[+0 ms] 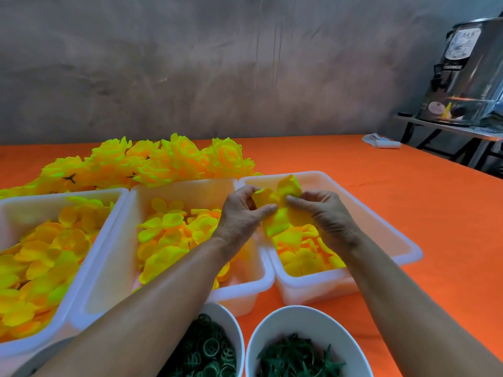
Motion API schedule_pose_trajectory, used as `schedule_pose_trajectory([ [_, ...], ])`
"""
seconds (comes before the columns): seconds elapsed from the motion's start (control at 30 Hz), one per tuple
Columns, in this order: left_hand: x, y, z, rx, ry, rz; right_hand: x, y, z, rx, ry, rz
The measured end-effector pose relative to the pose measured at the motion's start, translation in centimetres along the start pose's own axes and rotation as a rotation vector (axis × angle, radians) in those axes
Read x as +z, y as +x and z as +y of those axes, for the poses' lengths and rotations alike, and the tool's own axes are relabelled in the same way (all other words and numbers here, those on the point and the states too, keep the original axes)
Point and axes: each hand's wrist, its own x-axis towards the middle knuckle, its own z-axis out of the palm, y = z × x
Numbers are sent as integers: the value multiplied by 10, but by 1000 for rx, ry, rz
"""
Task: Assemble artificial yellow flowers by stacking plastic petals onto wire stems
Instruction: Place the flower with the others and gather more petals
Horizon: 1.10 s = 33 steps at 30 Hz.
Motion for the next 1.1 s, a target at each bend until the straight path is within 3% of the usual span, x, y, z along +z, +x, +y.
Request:
schedule_pose_trajectory([
  [0.6, -2, -4, 2, 18, 0, -62, 3, -2, 4, -59, -50, 41],
  [0.83, -3, -2, 3, 179, 253, 103, 3, -2, 5, -119, -63, 127],
  [1.1, -2, -2, 2, 150, 239, 31, 8, -5, 5, -281, -232, 27],
])
